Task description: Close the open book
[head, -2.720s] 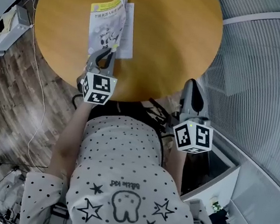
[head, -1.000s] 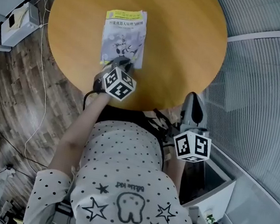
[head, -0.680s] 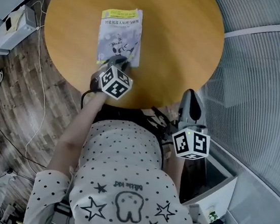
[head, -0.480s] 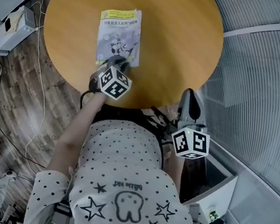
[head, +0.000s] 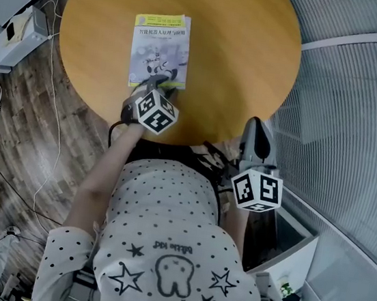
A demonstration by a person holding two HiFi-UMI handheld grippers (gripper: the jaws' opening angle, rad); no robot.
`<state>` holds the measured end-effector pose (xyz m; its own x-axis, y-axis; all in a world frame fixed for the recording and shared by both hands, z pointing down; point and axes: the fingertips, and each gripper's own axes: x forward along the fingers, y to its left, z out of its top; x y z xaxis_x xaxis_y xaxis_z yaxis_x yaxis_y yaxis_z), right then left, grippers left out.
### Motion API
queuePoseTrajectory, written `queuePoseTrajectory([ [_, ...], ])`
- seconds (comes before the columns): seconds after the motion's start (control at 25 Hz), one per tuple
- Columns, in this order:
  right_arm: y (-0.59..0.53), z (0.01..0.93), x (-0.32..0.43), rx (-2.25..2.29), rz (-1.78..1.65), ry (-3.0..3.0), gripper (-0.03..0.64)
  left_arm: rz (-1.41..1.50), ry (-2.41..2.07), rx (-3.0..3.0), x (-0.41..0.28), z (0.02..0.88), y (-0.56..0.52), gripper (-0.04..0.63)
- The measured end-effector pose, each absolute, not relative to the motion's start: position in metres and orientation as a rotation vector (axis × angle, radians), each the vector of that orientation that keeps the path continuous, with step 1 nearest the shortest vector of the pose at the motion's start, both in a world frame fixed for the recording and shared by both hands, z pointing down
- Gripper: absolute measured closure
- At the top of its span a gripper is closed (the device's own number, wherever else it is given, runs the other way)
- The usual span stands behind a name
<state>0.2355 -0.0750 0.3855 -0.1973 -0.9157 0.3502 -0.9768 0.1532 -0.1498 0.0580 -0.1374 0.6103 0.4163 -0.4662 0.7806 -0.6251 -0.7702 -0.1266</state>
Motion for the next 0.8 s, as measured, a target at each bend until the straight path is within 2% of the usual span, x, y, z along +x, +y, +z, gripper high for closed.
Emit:
queuePoseTrajectory([
  [0.12,-0.076,0.385,0.235,1.863,0.509,-2.247,0.612,1.268,-0.959,2.494,0.057,0.612,-0.135,0.33],
  [0.2,-0.077,0.385,0.234,1.86,0.507,-2.249,0.612,1.257,-0.945,2.498,0.057,0.613,-0.132,0.321],
  [0.68,-0.075,0.383,0.23,1.842,0.498,-2.271,0.612,1.187,-0.965,2.484,0.054,0.6,-0.127,0.321],
  [0.72,-0.075,0.382,0.23,1.842,0.496,-2.272,0.612,1.171,-0.975,2.485,0.054,0.597,-0.127,0.332],
  [0.8,-0.075,0.381,0.231,1.842,0.494,-2.275,0.612,1.146,-1.015,2.492,0.051,0.589,-0.129,0.405],
])
